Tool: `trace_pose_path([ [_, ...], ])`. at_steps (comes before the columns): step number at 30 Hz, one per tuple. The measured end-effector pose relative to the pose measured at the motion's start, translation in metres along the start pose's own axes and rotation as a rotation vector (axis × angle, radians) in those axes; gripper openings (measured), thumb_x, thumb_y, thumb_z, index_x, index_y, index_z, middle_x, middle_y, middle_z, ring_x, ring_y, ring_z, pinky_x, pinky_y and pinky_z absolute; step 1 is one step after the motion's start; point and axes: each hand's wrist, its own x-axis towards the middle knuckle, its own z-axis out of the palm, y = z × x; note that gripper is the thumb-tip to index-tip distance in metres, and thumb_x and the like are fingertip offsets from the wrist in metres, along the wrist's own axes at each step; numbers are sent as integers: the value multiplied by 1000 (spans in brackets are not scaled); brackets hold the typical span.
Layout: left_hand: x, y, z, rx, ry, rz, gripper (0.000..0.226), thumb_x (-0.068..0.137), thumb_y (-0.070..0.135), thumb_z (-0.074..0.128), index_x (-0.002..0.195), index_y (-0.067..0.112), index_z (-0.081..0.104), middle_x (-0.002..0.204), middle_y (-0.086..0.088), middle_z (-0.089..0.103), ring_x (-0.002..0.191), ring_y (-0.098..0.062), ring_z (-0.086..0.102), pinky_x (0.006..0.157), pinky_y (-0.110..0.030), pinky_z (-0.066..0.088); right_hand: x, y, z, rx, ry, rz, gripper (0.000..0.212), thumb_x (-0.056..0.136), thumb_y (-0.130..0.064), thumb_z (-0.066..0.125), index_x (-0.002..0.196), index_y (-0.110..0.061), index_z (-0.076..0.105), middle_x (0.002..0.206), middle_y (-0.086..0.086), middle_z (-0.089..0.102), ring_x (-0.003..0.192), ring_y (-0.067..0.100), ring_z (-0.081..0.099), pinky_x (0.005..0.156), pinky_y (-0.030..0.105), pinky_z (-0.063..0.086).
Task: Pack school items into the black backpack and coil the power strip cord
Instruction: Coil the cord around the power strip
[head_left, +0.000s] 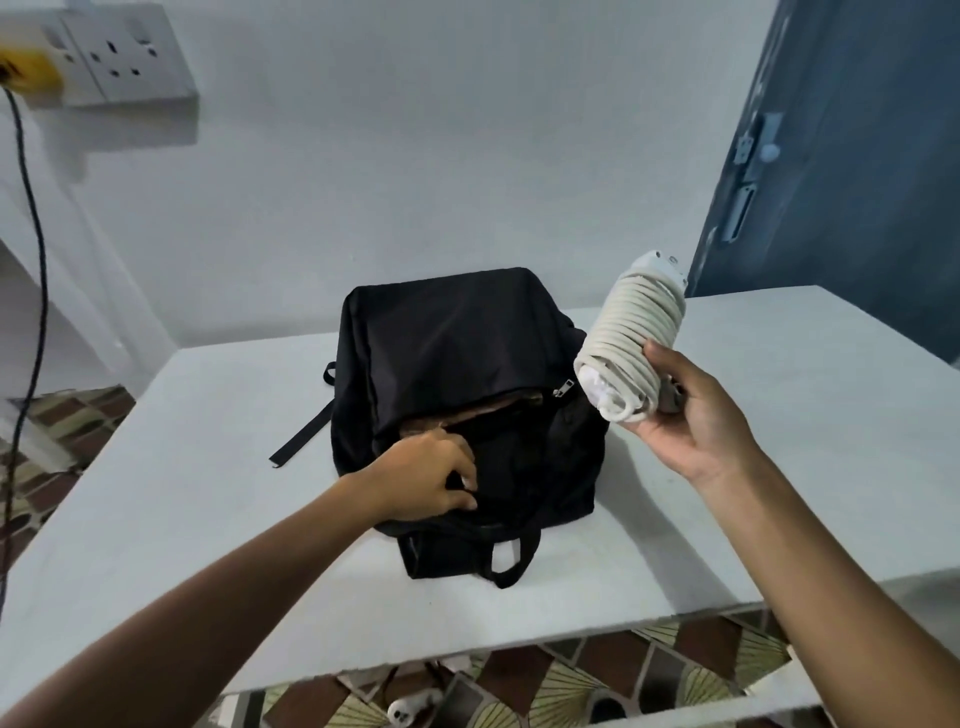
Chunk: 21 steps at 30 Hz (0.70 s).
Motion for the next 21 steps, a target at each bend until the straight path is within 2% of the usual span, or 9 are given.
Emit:
trace_pose_path([
  [3,2,0,-3,-94,83,-35,10,89,34,62,88,27,69,95,12,69,93,-10,61,84,-33,48,2,5,-4,35,-54,8,24,79,-12,56,85,0,76,103,16,70,95,27,69,88,45,53],
  [6,7,-5,-29,-320,243,-101,15,90,22,62,76,25,62,67,10,61,62,-1,54,67,-25,45,2,8,-8,-1,-225,-30,25,77,-14,64,97,-2,74,102,14,70,95,26,69,79,38,57],
  [9,18,-14,-71,-427,429,-210,16,91,15,61,76,20,61,58,10,50,52,0,42,56,-19,35,6,8,-7,-233,-514,-17,68,64,-23,85,121,2,57,109,16,66,99,30,66,83,40,55],
  [10,22,-17,-85,-452,476,-237,15,91,16,61,76,18,62,57,10,47,50,0,39,53,-17,33,6,8,-4,-324,-567,-5,75,61,-23,87,123,4,52,107,16,66,96,29,66,81,39,55],
  [12,27,-21,-110,-480,547,-261,15,92,17,61,77,17,63,56,9,46,48,1,39,51,-15,32,5,6,5,-516,-613,-2,72,56,-12,88,120,1,57,105,14,68,95,28,67,79,35,55],
  [14,29,-20,-134,-469,582,-246,14,92,19,59,79,16,64,58,9,50,48,2,42,51,-13,33,1,0,21,-832,-609,-18,68,54,2,84,117,-10,66,110,8,70,102,24,67,81,31,54],
  [16,30,-15,-155,-400,606,-208,13,93,19,59,83,16,65,62,10,53,51,3,46,50,-7,33,0,1,36,-1197,-523,-2,68,57,5,84,117,-22,67,105,-1,73,94,17,70,70,26,55],
  [18,31,-11,-170,-325,636,-166,12,93,20,58,85,15,67,66,9,56,58,1,49,52,-5,34,3,11,47,-1441,-426,27,59,59,-4,85,111,-24,67,91,-5,74,77,10,71,59,26,54],
  [21,35,-8,-178,-261,675,-116,15,92,18,58,88,9,69,70,3,59,65,-8,52,60,-13,38,19,30,53,-1620,-292,9,49,47,-27,85,92,-15,70,82,0,74,74,13,71,70,39,60],
])
